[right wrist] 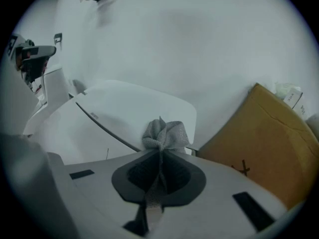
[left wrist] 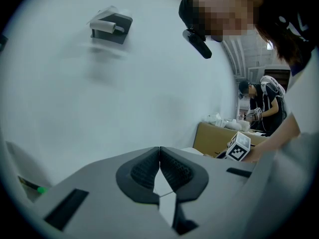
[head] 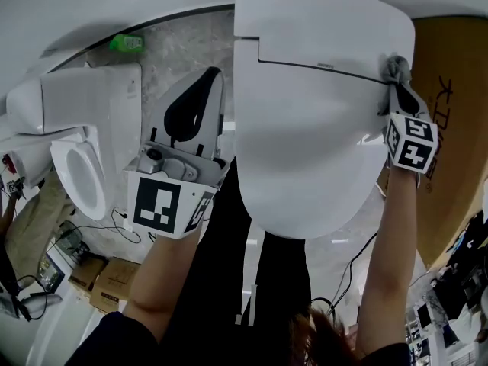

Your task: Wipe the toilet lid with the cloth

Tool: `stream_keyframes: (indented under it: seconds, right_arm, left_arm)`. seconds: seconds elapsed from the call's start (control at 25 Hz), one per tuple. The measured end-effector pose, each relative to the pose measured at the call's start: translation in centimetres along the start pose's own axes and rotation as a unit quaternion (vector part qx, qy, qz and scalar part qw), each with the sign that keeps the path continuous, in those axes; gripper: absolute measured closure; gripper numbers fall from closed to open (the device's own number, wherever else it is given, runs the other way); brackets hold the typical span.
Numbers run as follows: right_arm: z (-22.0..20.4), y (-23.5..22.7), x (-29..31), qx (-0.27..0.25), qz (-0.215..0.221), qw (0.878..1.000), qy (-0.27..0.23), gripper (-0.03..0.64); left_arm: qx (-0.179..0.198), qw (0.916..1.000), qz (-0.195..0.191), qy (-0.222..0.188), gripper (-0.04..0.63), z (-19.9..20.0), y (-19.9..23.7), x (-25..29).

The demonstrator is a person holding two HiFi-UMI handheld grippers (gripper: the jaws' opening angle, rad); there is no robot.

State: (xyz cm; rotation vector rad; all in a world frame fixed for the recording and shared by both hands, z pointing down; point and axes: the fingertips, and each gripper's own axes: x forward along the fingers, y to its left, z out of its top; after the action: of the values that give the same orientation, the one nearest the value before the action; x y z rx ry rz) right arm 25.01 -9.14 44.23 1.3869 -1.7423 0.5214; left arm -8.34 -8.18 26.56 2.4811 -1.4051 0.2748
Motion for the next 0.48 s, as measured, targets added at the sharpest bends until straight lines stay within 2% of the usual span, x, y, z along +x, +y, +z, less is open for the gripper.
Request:
stream_keyframes:
  seconds: [0.12,0.28,0.48]
  right_arm:
    - [-0.6,-0.8,-0.2,-0.02,-0.032,0.999,0.009,0.581]
    - [-2.3,-2.8,-1.0,0.08,-0.057,0.995,0.0,0.581]
    - [-2.0,-0.5,-1.2,0.086,-0.055,0.995,0.001,0.583]
  left_arm:
    - [0.003,1.0,-0.002,0.0,0.575,0.0,-0.1,0.2]
    - [0.004,1.0,0.0,-0.001,0.575,0.3,0.1,0.2]
    - [0.0,0.9999,0.01,-0.005,0.575,0.4,1.2,0.0]
